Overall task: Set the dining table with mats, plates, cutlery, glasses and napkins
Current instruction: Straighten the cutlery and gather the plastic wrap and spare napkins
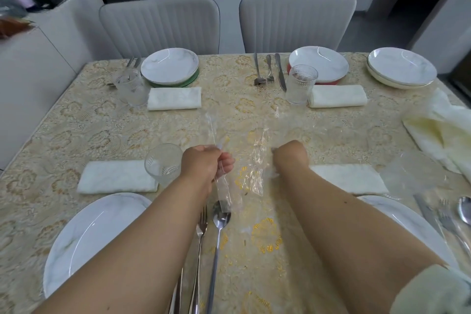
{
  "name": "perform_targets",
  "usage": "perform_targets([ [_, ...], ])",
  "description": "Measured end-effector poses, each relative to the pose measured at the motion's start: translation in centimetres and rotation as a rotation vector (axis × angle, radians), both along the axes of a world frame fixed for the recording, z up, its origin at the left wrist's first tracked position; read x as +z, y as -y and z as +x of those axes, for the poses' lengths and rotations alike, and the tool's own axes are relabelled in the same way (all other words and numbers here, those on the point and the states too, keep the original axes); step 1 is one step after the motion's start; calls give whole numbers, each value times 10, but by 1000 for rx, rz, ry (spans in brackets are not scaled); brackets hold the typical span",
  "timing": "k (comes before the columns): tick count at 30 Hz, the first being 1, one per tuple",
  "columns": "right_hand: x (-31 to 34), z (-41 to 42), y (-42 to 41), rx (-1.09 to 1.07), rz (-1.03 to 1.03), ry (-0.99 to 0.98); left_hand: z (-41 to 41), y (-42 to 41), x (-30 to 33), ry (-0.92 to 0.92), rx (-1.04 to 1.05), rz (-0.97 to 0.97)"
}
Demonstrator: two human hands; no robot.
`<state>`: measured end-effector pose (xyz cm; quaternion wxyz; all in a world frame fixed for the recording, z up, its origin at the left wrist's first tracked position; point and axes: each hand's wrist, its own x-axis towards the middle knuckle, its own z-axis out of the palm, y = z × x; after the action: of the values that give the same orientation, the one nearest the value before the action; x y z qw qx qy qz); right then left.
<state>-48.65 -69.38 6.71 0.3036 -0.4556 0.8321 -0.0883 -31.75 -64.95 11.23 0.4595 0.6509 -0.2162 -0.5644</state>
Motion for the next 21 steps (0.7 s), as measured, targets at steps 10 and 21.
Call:
perform_targets([
  [10, 58, 46, -34, -23, -150, 792, -11, 1, -1, -59, -7, 50],
  [21, 4, 28, -4, -185, -186, 368, -8, -9, -10, -172, 60, 152],
])
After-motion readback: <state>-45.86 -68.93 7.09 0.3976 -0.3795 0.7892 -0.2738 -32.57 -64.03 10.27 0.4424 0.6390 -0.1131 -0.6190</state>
